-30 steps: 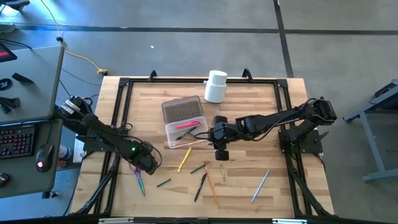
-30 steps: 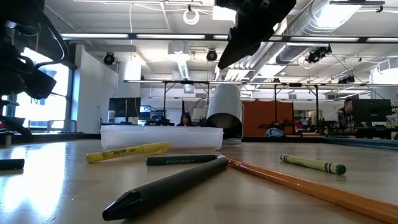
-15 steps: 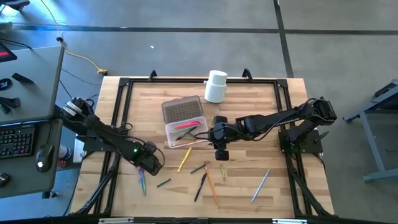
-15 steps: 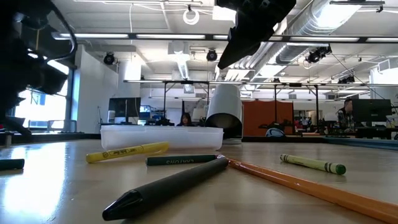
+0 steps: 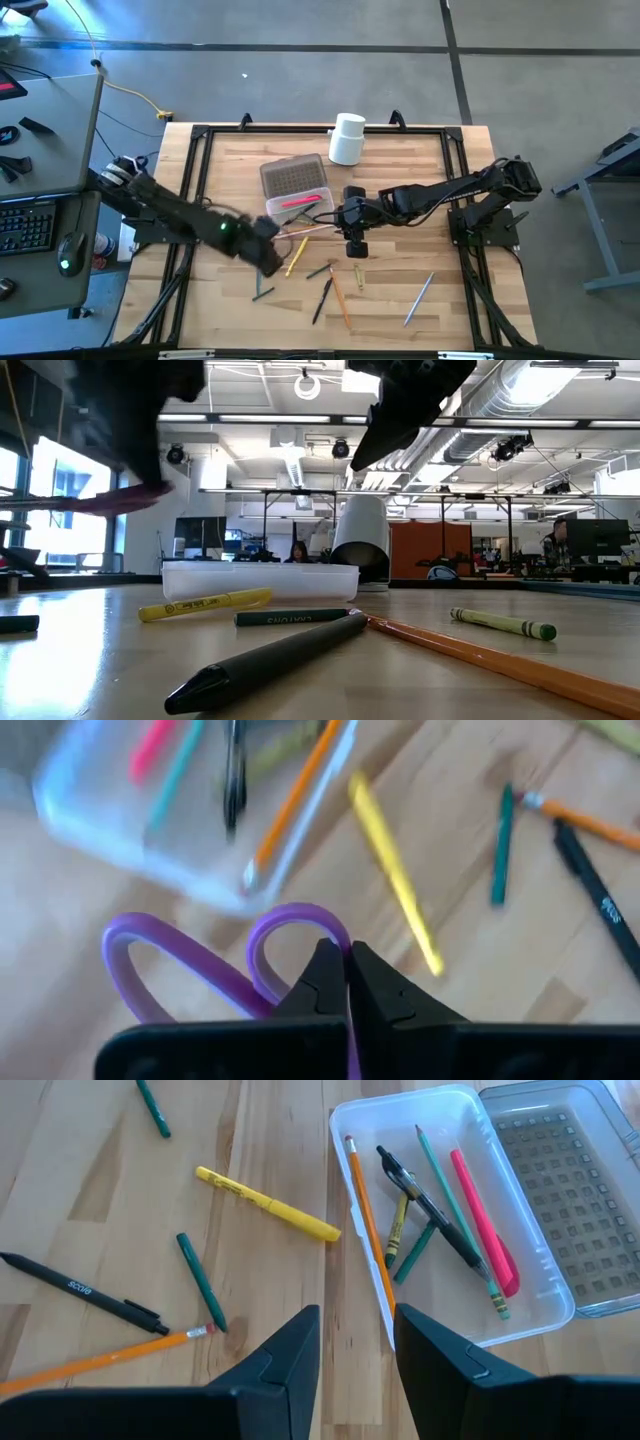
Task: Pick & place school supplies into a supply box
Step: Put the violet scissors into the black supply box
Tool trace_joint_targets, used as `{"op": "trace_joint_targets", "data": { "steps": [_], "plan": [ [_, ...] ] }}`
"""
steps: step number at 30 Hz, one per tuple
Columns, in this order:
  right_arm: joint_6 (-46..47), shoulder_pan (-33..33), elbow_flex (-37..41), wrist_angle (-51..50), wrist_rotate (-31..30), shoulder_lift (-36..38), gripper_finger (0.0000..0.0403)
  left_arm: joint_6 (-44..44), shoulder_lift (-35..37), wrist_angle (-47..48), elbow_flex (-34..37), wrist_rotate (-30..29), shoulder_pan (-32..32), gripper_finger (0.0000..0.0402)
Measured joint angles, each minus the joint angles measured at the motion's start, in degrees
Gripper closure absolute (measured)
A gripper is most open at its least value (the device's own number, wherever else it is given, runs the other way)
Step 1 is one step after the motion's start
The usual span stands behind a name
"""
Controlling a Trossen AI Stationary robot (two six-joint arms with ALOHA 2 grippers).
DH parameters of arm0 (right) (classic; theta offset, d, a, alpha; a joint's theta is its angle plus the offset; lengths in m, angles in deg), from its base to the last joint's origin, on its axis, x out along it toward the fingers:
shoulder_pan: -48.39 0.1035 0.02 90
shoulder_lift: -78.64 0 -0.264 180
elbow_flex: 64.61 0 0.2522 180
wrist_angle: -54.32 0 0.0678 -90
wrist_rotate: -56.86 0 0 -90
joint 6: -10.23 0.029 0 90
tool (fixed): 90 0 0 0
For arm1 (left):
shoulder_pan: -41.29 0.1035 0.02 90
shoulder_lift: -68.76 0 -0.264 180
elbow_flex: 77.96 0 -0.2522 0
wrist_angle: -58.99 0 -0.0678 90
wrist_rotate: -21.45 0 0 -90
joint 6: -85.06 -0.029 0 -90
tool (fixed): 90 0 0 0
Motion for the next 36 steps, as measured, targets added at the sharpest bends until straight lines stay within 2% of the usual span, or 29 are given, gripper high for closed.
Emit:
{"op": "trace_joint_targets", "data": {
  "steps": [3,10,13,17,22,29,36],
  "plan": [
    [2.5,0.0,0.0,-3.9,0.1,0.1,0.0289,-13.0,0.0,-2.2,-2.2,1.1,5.6,0.0383],
    [19.5,0.7,0.0,-19.6,-0.6,0.2,0.0289,-38.9,-3.0,-9.4,-6.2,1.9,17.1,0.0376],
    [19.8,1.8,0.0,-20.8,-2.8,0.2,0.0289,-49.4,-6.1,-8.7,-9.3,1.8,20.0,0.0377],
    [15.2,2.6,0.0,-21.0,-3.4,0.2,0.0289,-59.0,-10.6,-9.7,-13.9,1.6,22.7,0.0378],
    [13.2,2.7,0.0,-21.3,-3.8,0.2,0.0289,-61.8,-15.8,-12.3,-17.0,0.4,24.2,0.0372],
    [10.3,2.7,0.0,-21.1,-3.9,0.2,0.0289,-63.3,-21.1,-9.5,-16.9,0.0,25.2,0.0370],
    [10.0,2.7,0.0,-20.6,-3.8,0.2,0.0289,-66.0,-25.2,-9.5,-16.9,0.2,25.1,0.0319]
  ]
}}
